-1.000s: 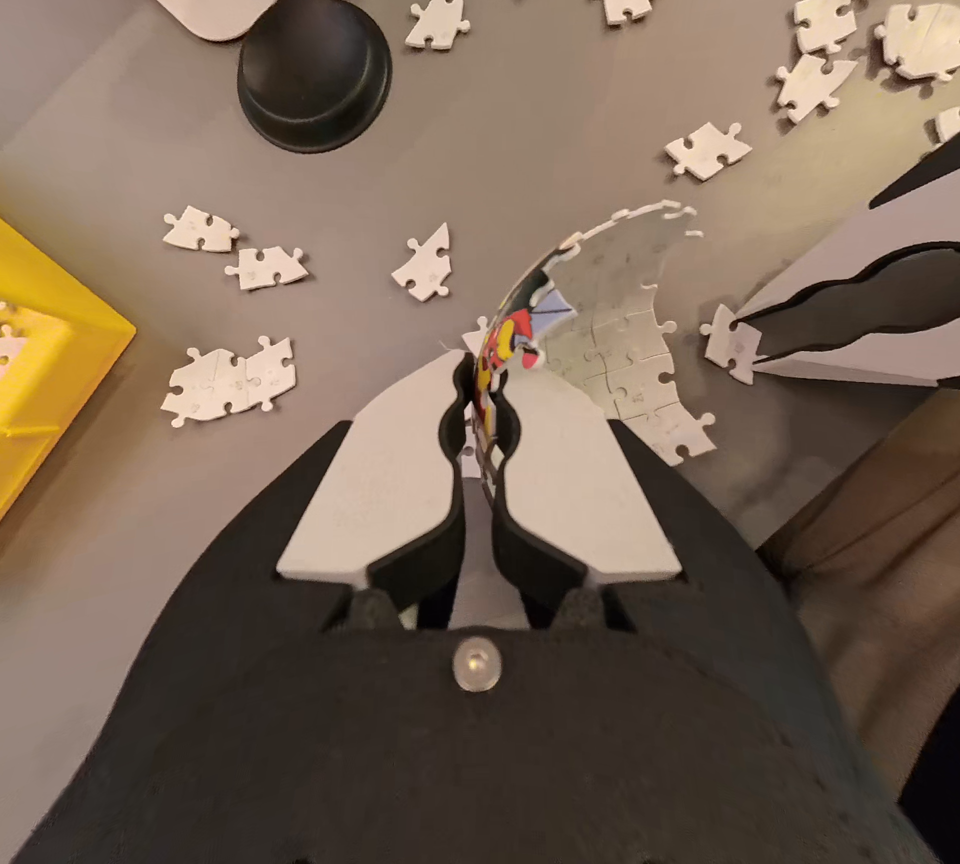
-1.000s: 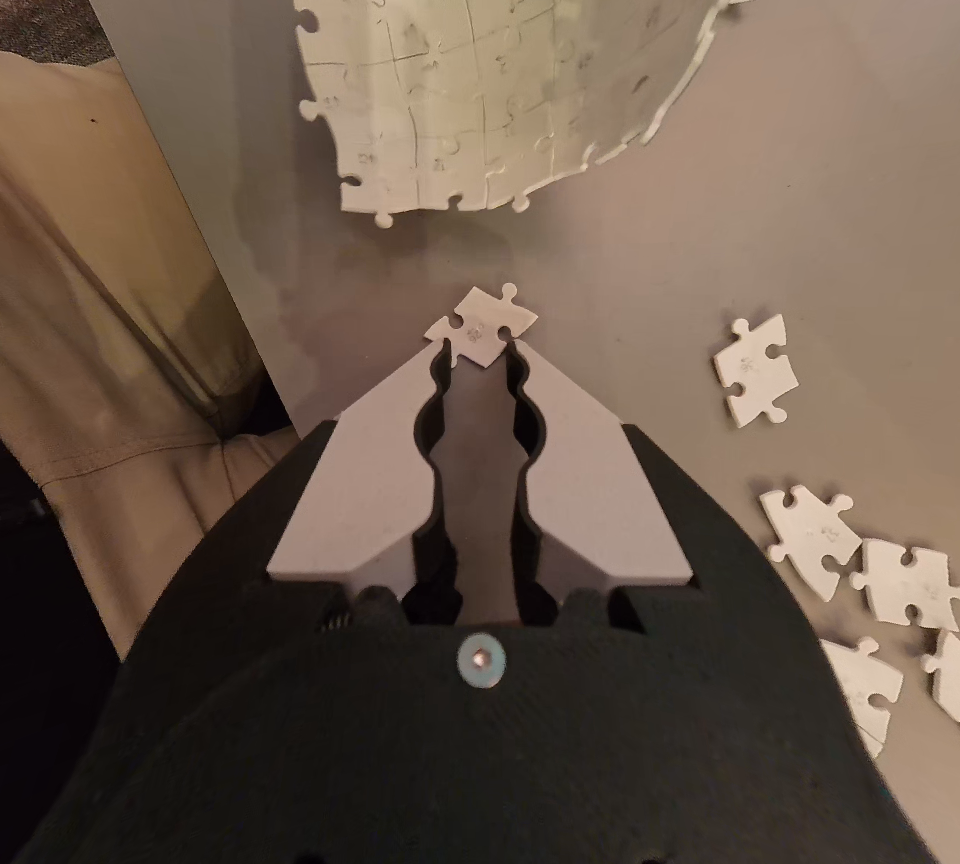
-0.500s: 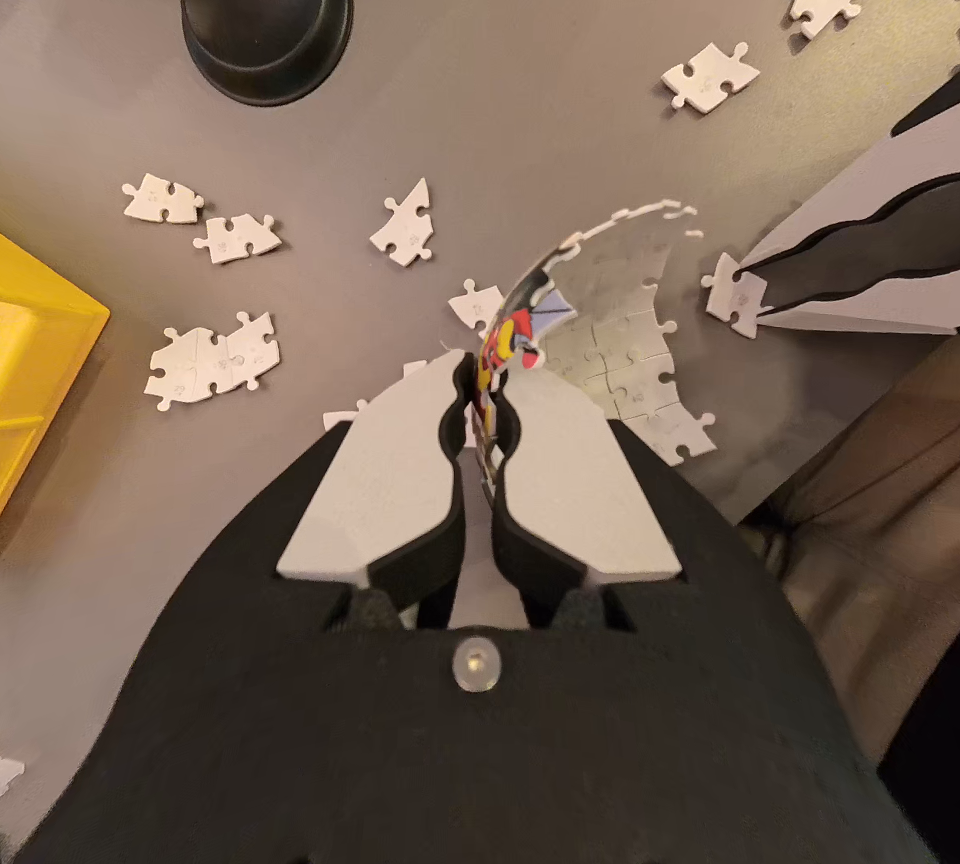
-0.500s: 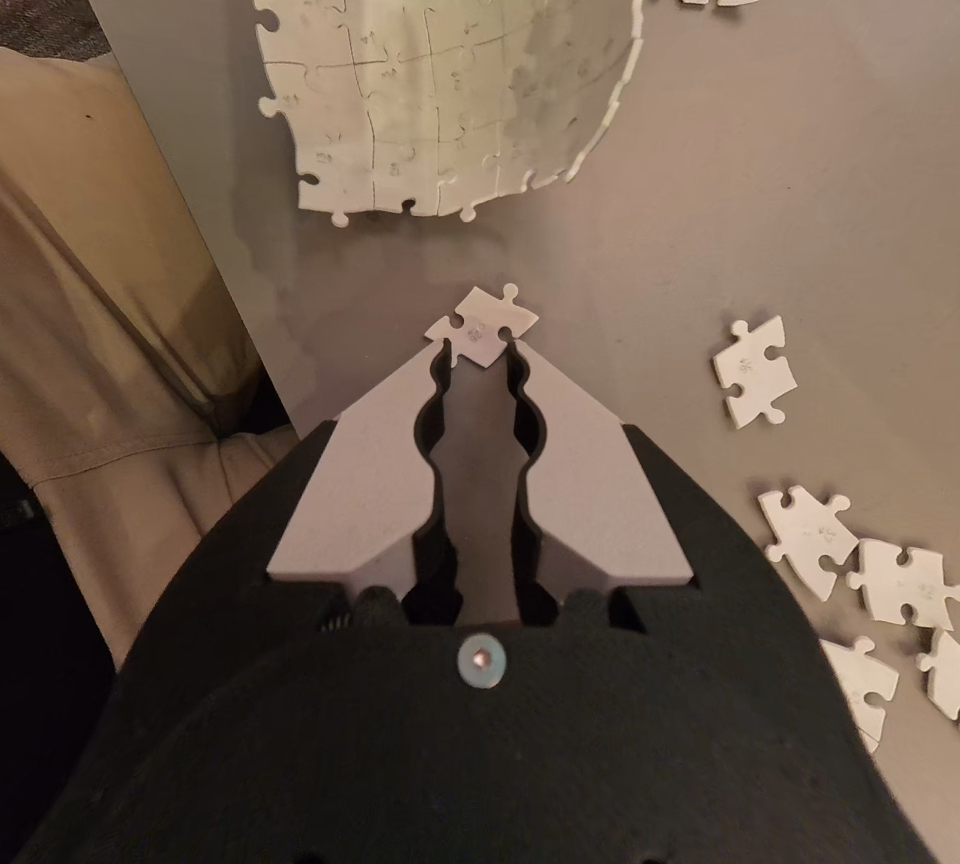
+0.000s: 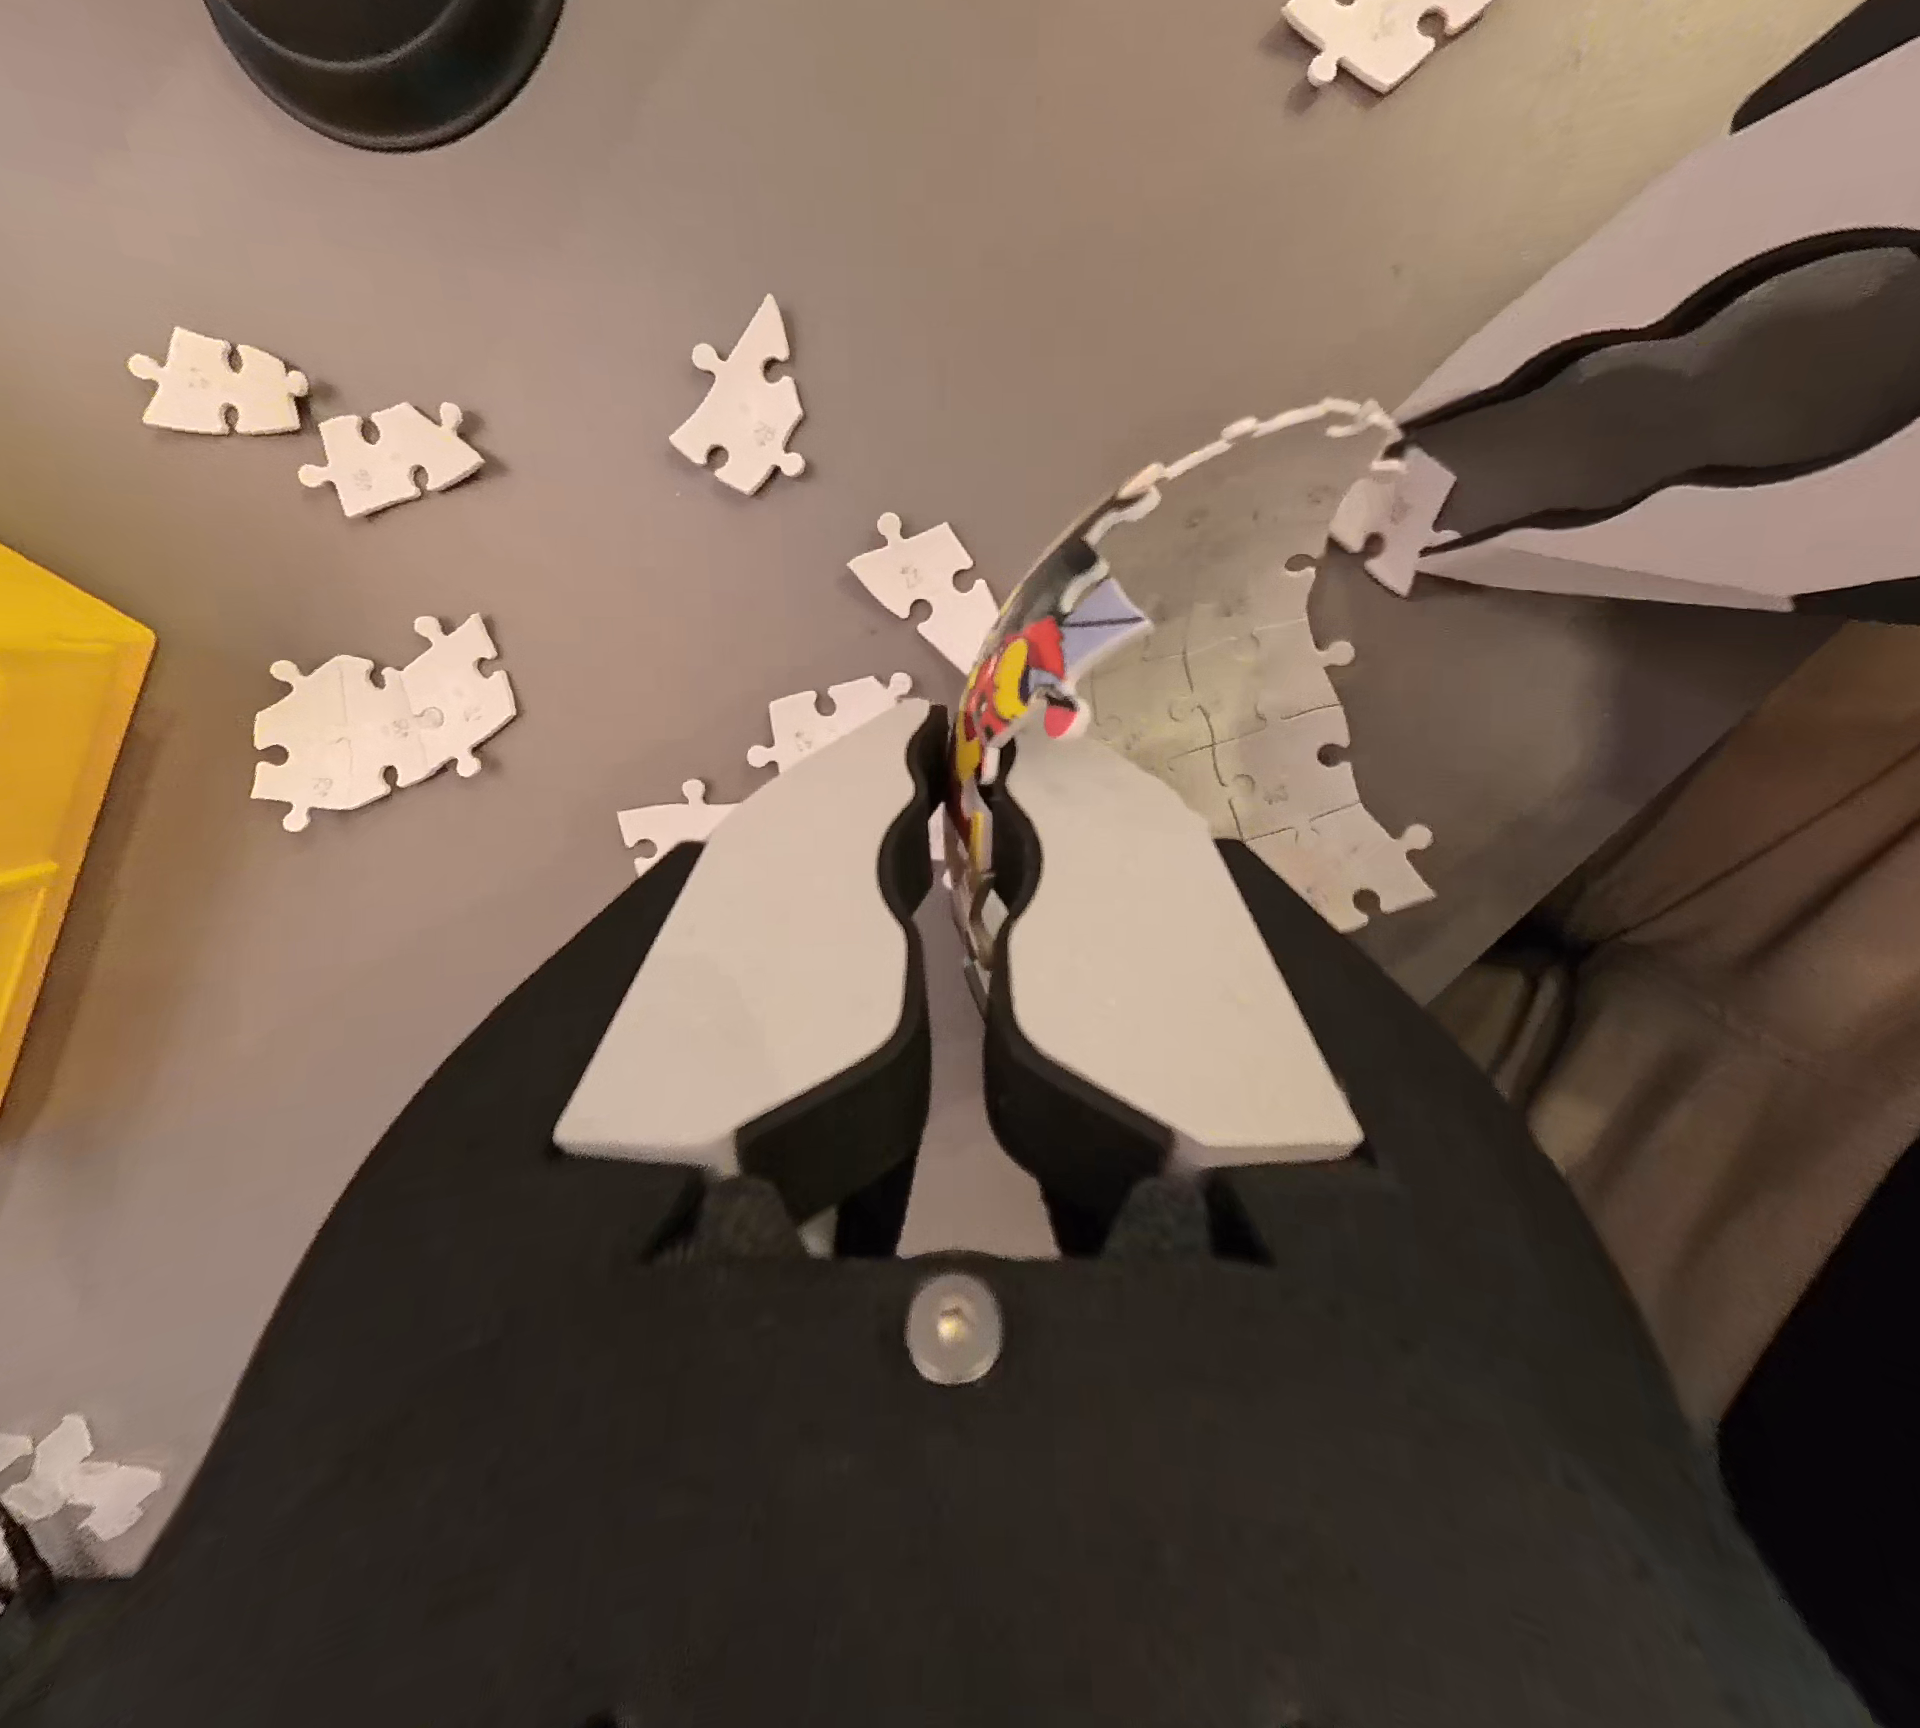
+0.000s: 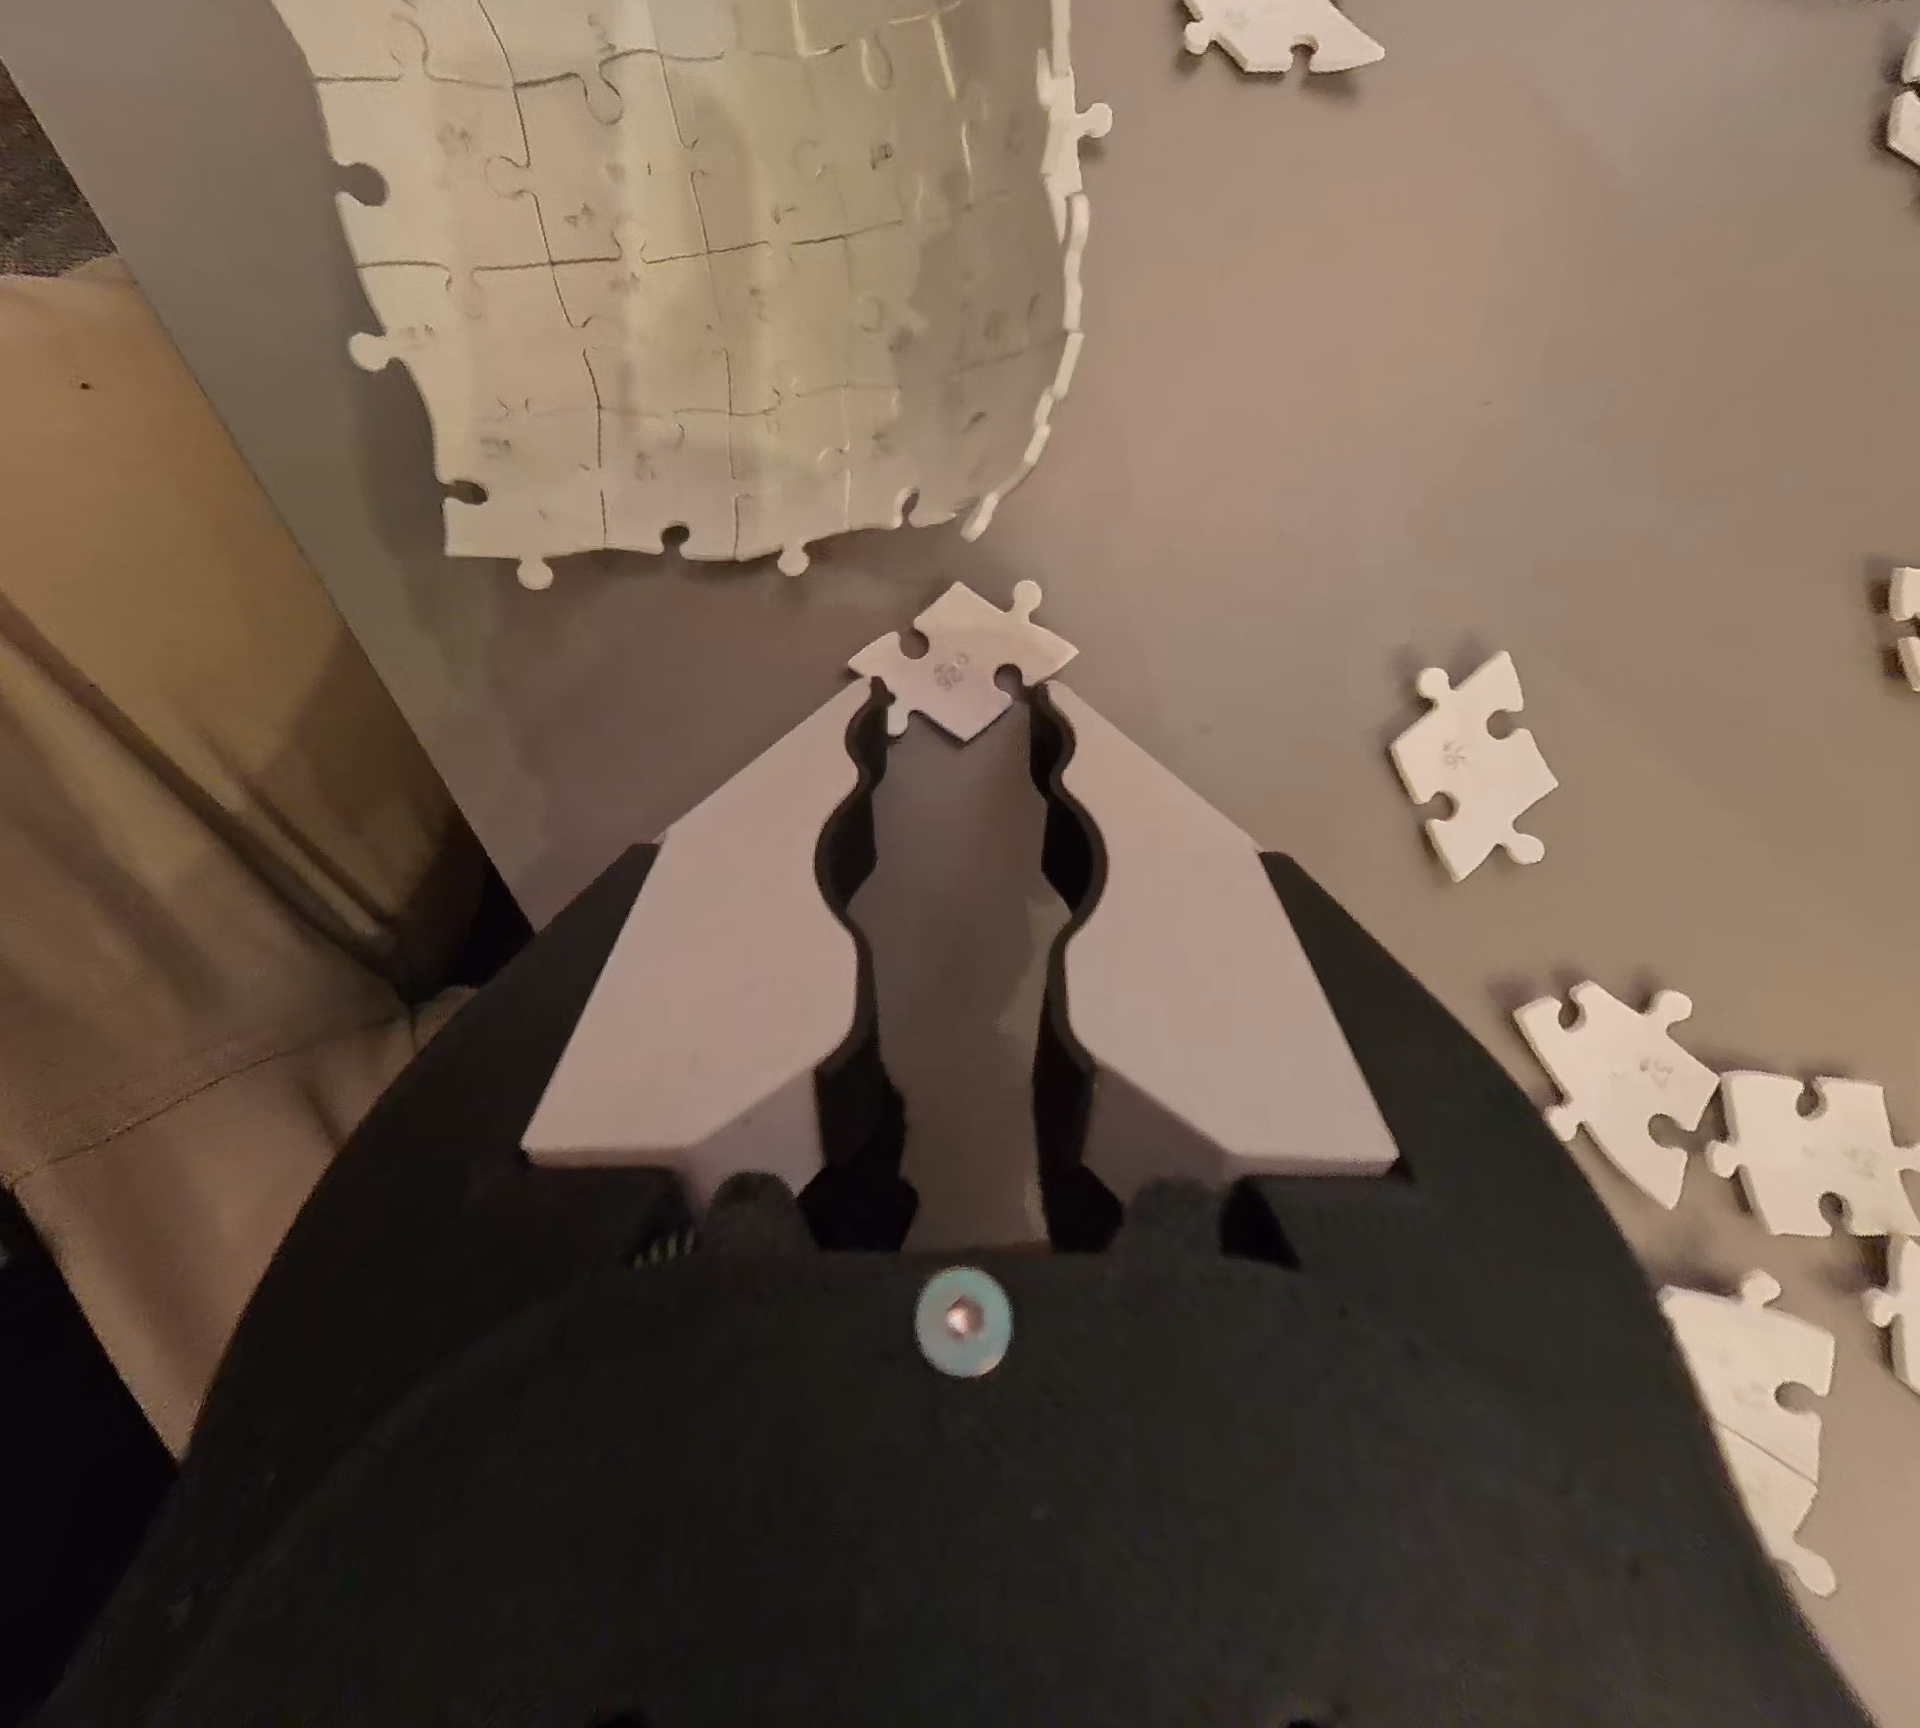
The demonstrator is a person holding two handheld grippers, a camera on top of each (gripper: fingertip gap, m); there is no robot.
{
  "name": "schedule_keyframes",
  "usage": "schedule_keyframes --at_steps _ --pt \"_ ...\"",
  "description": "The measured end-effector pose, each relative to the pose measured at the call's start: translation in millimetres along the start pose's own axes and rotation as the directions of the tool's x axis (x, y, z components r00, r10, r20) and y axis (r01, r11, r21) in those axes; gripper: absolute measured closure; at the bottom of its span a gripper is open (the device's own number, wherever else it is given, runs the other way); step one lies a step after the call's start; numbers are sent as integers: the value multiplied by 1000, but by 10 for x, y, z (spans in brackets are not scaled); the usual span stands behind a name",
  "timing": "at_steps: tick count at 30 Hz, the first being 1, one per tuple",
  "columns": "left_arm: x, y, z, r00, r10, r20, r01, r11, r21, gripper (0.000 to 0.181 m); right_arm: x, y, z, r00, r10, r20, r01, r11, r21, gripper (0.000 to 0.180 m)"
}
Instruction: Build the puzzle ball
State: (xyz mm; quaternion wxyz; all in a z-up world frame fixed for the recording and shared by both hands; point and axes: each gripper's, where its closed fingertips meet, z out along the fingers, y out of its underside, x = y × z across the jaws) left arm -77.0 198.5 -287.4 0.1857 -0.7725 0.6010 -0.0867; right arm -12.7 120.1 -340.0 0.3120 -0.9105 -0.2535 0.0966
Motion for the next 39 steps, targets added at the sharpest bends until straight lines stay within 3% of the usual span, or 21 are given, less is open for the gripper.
schedule_keyframes --at_steps 5,10,19,25,34,39 --pt "-66 26 -18 1000 4 -4 -4 1000 -31 175 4 -78 -90 1000 -13 20 13 999 40 152" --pt "-133 109 -42 1000 -10 3 10 998 -64 176 -49 9 -92 978 -192 86 195 981 -24 157" --pt "-108 159 -39 1000 -1 -11 -1 988 -153 176 -117 -34 7 972 -204 118 210 977 -36 163" --pt "-103 101 10 1000 5 -18 -9 977 -213 176 -53 -175 -150 968 -217 128 216 976 25 162" --pt "-17 58 13 999 13 -32 -23 946 -323 176 -80 -217 -284 875 -446 188 430 894 122 166" --pt "-37 101 -12 1000 7 -17 -13 923 -386 176 -29 -116 -177 814 -546 198 541 837 81 169"
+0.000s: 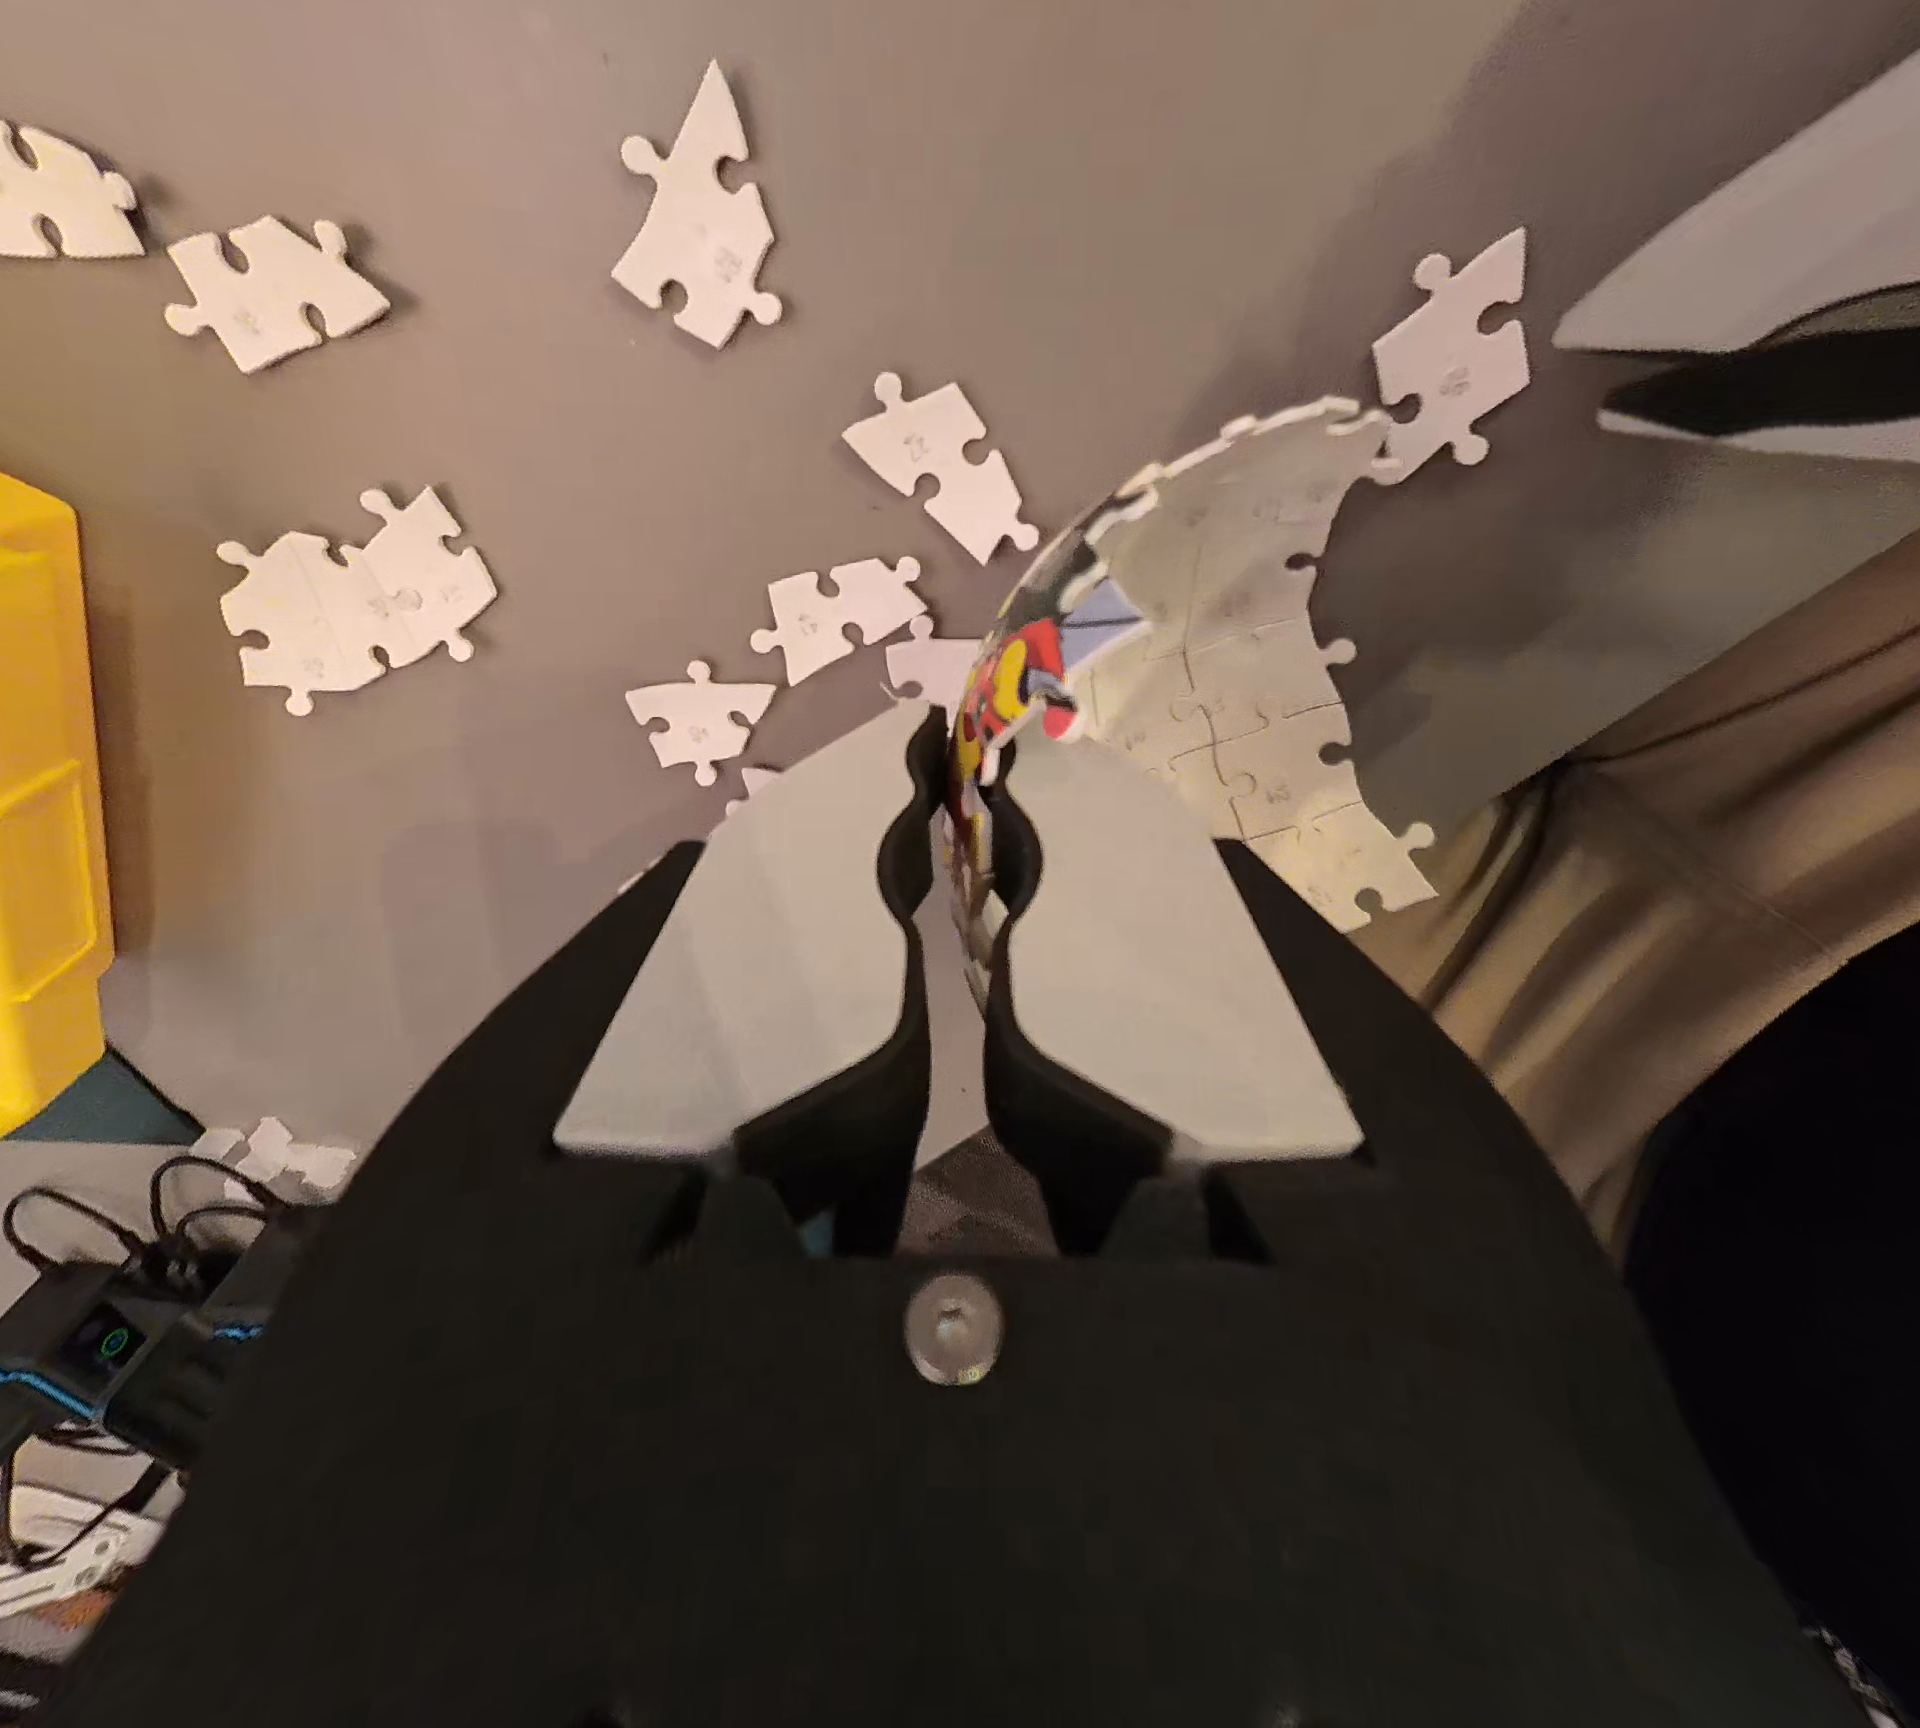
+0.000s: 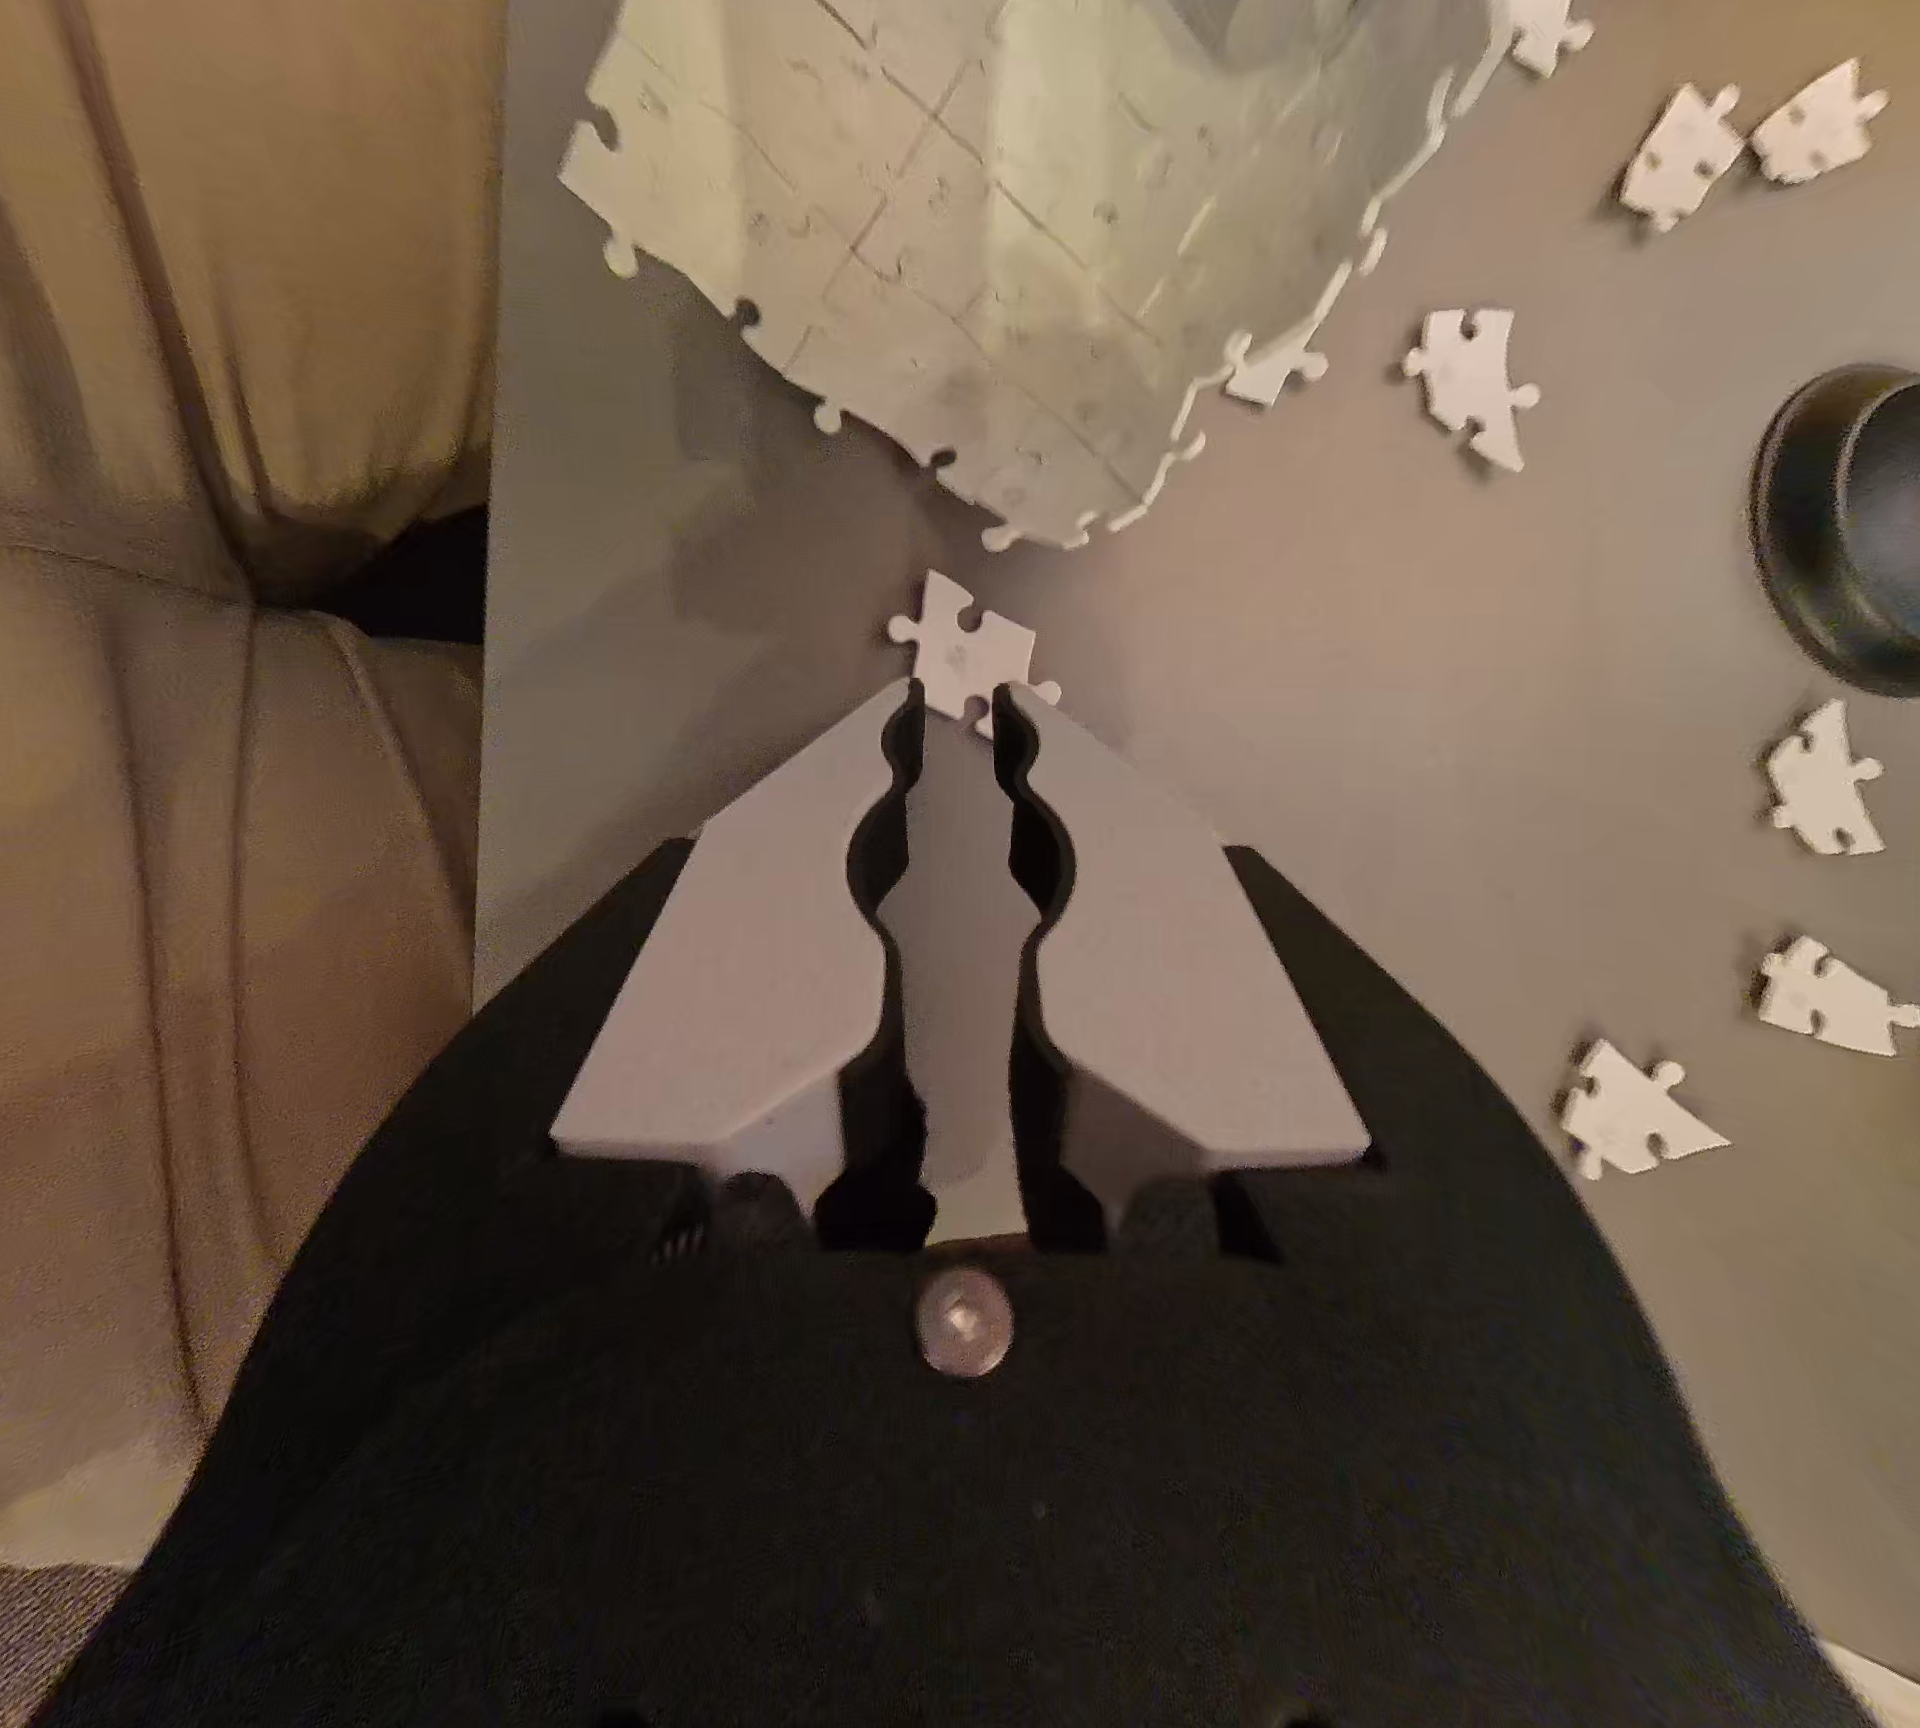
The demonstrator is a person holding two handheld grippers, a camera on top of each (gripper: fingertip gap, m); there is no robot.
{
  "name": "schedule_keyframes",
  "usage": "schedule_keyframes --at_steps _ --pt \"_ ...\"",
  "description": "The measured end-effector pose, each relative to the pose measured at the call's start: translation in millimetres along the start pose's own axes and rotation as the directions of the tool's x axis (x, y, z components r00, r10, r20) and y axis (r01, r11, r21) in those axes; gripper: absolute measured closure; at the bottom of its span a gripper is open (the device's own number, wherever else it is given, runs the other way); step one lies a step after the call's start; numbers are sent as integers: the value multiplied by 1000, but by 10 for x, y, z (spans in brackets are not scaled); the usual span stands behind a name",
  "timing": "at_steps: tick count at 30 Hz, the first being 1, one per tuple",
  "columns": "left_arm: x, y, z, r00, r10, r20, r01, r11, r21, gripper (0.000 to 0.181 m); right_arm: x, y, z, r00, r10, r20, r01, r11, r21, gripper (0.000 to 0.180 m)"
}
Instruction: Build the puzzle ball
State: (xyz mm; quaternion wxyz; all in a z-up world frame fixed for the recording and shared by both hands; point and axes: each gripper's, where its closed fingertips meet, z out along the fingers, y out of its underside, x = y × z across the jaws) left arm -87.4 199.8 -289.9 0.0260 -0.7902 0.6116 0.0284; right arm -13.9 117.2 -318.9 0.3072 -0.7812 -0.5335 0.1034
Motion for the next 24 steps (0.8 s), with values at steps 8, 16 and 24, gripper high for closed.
schedule_keyframes --at_steps 8,16,24 --pt "43 11 34 1000 -27 4 27 998 -62 176 -75 21 130 999 -11 45 12 999 -38 169" --pt "42 -8 39 999 -27 21 29 992 -122 176 -79 43 218 998 13 63 -9 998 -56 172" --pt "33 -22 70 999 -26 25 30 984 -176 176 -92 4 243 997 53 54 -50 997 -57 168"
